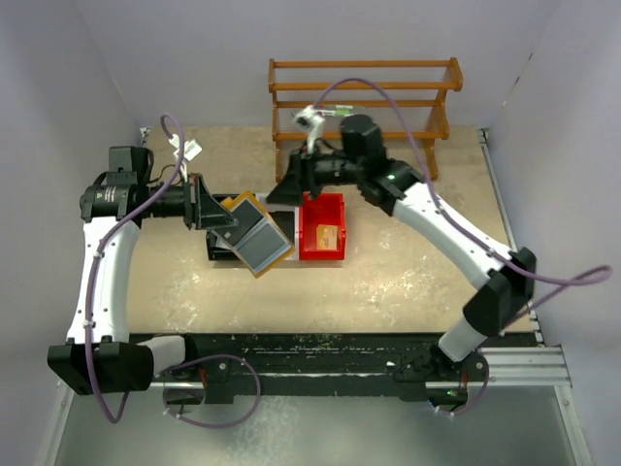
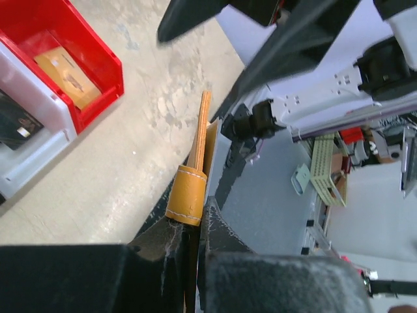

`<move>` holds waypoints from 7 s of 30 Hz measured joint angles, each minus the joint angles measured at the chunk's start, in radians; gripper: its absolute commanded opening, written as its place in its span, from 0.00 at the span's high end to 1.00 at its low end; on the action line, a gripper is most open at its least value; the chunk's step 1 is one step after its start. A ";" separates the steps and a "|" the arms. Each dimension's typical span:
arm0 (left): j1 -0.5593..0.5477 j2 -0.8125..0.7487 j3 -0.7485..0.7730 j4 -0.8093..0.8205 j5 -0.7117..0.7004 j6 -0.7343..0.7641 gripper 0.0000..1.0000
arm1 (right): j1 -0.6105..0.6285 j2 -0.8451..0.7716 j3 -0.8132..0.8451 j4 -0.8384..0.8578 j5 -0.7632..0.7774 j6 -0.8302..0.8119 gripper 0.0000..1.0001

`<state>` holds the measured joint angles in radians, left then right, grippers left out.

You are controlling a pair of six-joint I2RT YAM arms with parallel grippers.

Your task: Take the credit cards out of the card holder

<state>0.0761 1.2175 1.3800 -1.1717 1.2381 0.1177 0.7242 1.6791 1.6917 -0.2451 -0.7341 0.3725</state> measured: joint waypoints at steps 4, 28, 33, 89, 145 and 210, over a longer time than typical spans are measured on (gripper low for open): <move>0.002 -0.014 0.021 0.142 -0.046 -0.187 1.00 | -0.088 -0.188 -0.194 0.171 0.167 0.177 0.31; 0.061 -0.055 0.053 0.474 -0.119 -0.647 1.00 | 0.145 -0.095 -0.472 0.864 0.269 0.715 0.57; 0.062 -0.064 0.019 0.530 -0.057 -0.707 1.00 | 0.145 -0.077 -0.472 0.972 0.264 0.761 0.65; 0.068 -0.129 -0.070 0.742 0.141 -0.928 0.99 | 0.102 -0.050 -0.577 1.361 0.129 0.952 0.76; 0.068 -0.156 -0.102 0.772 0.134 -0.964 0.89 | 0.061 -0.097 -0.657 1.454 0.164 1.003 0.61; 0.067 -0.077 0.240 0.307 -0.293 -0.401 0.96 | -0.111 -0.293 -0.862 1.115 0.096 0.790 1.00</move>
<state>0.1429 1.1404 1.6199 -0.8650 0.9455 -0.2836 0.6128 1.3857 0.8299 0.8696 -0.6380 1.1629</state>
